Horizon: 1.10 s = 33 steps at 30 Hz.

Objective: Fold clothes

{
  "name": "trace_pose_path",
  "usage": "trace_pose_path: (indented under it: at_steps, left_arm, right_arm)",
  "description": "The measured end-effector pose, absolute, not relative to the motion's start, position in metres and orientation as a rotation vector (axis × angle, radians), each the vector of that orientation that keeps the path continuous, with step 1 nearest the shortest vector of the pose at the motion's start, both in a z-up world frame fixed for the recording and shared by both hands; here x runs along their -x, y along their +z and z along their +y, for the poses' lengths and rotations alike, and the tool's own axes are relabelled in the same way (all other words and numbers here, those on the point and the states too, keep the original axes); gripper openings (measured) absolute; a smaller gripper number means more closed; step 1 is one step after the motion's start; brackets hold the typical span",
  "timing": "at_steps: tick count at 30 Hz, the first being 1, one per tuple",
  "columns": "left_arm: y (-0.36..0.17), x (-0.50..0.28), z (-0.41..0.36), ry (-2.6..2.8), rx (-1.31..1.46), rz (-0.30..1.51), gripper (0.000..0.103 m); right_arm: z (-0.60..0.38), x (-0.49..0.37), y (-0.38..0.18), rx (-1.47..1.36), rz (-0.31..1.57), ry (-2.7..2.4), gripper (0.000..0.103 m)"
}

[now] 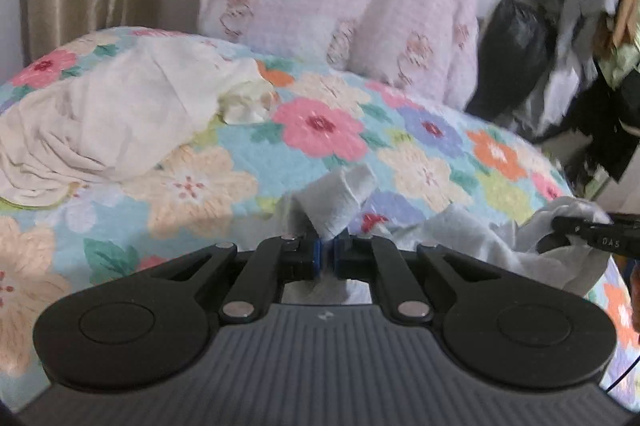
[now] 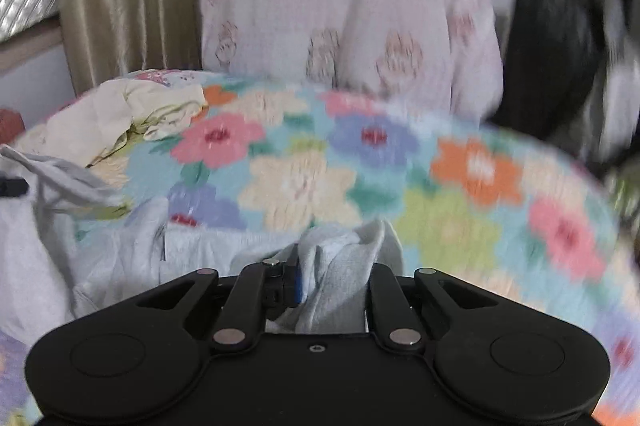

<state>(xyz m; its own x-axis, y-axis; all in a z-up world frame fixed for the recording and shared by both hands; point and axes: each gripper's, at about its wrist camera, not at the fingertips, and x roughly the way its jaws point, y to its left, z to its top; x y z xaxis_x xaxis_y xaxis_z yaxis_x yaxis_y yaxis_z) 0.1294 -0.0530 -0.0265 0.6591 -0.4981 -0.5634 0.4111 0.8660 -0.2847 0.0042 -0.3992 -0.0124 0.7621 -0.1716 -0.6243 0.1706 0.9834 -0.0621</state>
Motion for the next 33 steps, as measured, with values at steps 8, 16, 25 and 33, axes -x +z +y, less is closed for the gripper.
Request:
trace_pose_path:
  at_steps: [8,16,25,33]
  left_arm:
    - [0.042,-0.121,0.028,-0.355,0.287,0.336,0.004]
    - [0.016,-0.14,0.073,-0.342,0.434,0.414,0.005]
    - [-0.104,-0.194,0.024,-0.231,0.42,0.875,0.005]
    - [-0.111,-0.198,0.039,-0.24,0.505,0.887,0.005]
  right_arm:
    - [-0.406,-0.046,0.064,0.117,0.455,-0.238,0.011]
    - [-0.443,-0.082,0.054,0.081,0.458,-0.297,0.04]
    - [-0.448,-0.074,-0.056,-0.123,0.781,-0.335,0.043]
    - [-0.413,-0.074,-0.018,-0.048,0.719,-0.225,0.061]
